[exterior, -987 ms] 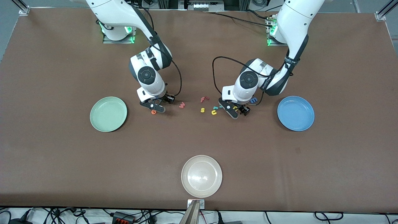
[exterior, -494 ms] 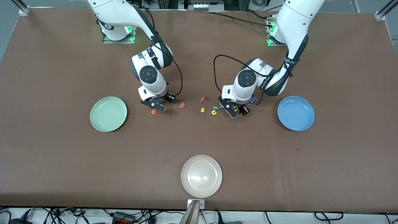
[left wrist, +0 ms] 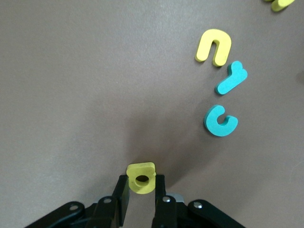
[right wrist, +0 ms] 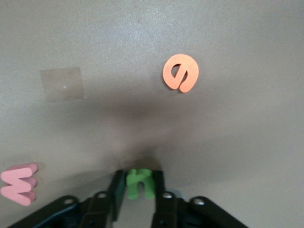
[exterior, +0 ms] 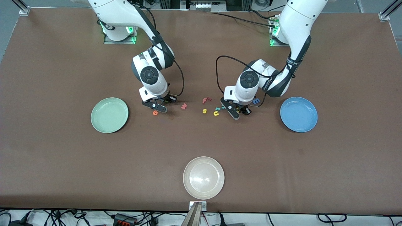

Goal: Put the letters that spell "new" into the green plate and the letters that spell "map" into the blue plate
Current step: 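Drop the green h on the green plate while the left drops a on blue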

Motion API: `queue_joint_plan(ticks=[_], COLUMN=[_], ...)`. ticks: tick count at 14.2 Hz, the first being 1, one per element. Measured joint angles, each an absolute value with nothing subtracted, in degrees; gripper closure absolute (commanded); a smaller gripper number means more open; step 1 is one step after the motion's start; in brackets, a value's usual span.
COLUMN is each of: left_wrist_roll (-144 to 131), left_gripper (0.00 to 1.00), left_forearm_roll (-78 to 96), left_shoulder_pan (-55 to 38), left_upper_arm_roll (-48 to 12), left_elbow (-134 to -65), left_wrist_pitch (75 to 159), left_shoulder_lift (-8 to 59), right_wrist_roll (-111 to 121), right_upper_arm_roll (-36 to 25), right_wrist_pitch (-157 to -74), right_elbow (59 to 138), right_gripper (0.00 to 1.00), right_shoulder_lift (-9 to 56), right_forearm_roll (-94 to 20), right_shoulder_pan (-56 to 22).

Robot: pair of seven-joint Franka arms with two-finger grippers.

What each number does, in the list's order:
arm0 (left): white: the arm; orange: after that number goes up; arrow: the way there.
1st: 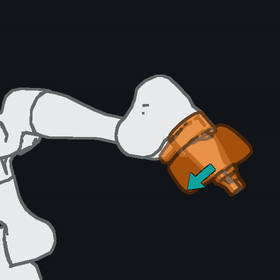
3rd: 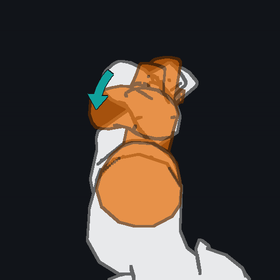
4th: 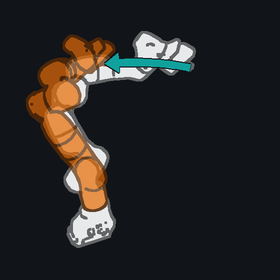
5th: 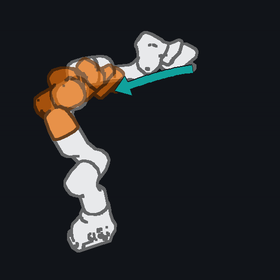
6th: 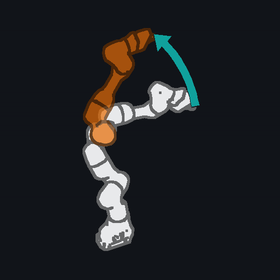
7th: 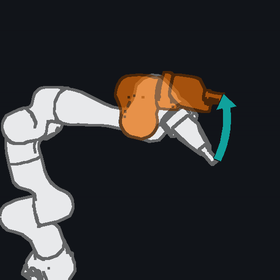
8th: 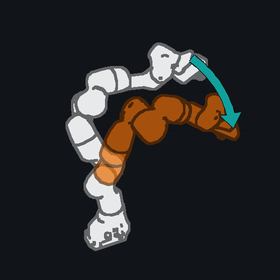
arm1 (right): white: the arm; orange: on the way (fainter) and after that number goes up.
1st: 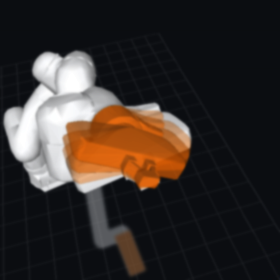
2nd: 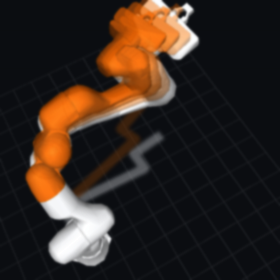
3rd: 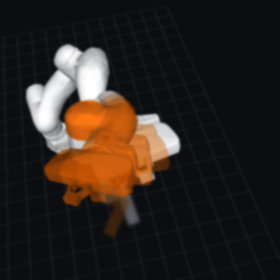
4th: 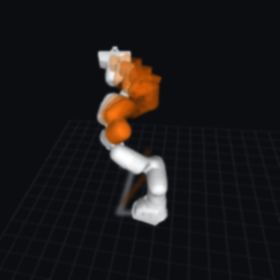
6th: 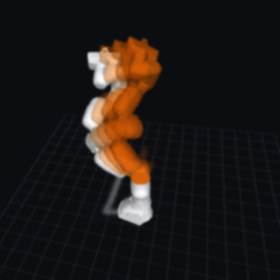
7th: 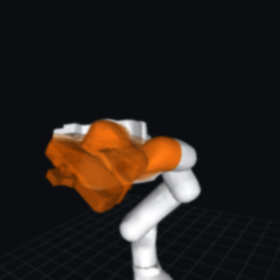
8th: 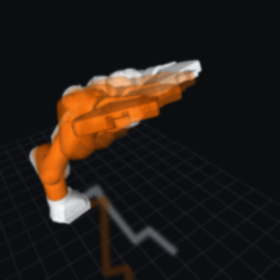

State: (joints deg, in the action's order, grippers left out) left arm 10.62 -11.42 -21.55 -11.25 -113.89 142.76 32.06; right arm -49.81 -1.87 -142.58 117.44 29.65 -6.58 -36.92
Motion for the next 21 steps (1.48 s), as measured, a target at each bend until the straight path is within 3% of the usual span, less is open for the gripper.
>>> queue_joint_plan(ticks=[5, 11, 17, 18, 20, 21], left_wrist_roll=[10.59, 13.02, 13.78, 13.78, 13.75, 13.47], left_gripper=[0.93, 0.92, 0.90, 0.89, 0.74, 0.56], left_forearm_roll=[-11.42, -11.46, -11.47, -11.47, -11.47, -11.47], left_shoulder_pan=[-20.43, -11.54, 0.76, 1.90, 3.37, 3.56], left_upper_arm_roll=[-10.76, -10.10, -9.79, -9.79, -9.80, -9.81], left_elbow=[-112.14, -103.25, -106.31, -107.79, -111.20, -112.50], left_wrist_pitch=[139.32, 111.95, 111.21, 113.19, 117.39, 118.83], left_shoulder_lift=[30.34, 23.30, 26.07, 26.58, 26.98, 26.97], right_wrist_roll=[-48.75, -28.64, -11.69, -11.23, -11.11, -11.09], right_upper_arm_roll=[-3.42, -4.66, -6.35, -6.34, -6.19, -6.16], right_wrist_pitch=[-142.03, -135.88, -134.66, -134.62, -134.63, -134.65], right_elbow=[117.10, 116.75, 117.01, 117.09, 117.12, 117.11], right_gripper=[0.94, 0.94, 0.93, 0.90, 0.83, 0.56], right_shoulder_lift=[28.22, 23.68, 24.21, 24.81, 26.22, 26.83], right_forearm_roll=[-6.57, -6.50, -6.49, -6.49, -6.48, -6.47], right_shoulder_pan=[-35.24, -20.92, -11.86, -11.77, -11.91, -11.98])
